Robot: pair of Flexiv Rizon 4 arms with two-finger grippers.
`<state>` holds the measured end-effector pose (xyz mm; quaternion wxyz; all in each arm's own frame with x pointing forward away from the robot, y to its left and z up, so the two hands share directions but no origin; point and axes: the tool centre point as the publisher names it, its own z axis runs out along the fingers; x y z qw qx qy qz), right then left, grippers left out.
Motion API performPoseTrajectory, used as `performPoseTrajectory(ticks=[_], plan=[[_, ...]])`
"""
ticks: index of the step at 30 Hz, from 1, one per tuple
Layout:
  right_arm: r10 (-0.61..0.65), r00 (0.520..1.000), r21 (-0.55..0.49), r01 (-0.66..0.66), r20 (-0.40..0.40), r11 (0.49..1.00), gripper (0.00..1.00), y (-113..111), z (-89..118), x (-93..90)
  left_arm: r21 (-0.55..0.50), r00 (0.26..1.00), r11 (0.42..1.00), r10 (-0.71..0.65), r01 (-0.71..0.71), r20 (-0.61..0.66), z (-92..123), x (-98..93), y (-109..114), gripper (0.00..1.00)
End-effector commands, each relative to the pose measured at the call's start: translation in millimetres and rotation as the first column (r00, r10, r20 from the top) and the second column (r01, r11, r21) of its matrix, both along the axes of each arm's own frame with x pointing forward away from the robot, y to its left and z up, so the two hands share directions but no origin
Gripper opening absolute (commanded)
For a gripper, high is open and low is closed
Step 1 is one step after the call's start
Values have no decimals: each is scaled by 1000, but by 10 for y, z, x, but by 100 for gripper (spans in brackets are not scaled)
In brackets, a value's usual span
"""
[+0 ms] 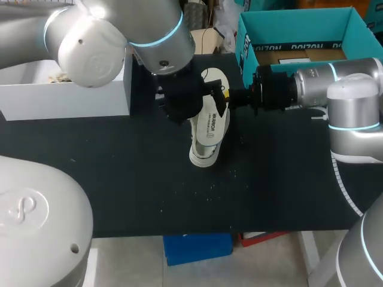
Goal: Take the shoe out of the shoebox, open the shoe tongue, remove and reinsert the insole, then place the shoe into the shoebox
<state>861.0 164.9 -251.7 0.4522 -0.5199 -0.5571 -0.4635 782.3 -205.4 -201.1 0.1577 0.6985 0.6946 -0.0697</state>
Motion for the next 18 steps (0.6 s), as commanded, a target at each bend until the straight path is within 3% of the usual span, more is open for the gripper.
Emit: performPoseTrajectory(ticks=[1, 18], plan=[[-2, 1000, -2, 2, -1, 1000, 0, 12, 3, 2, 39, 999, 999, -27, 27, -21, -19, 171, -119, 100], [-2, 1000, -2, 2, -1, 1000, 0, 12, 3, 2, 129, 994, 986, -99, 104, -42, 93, 679, -297, 100]])
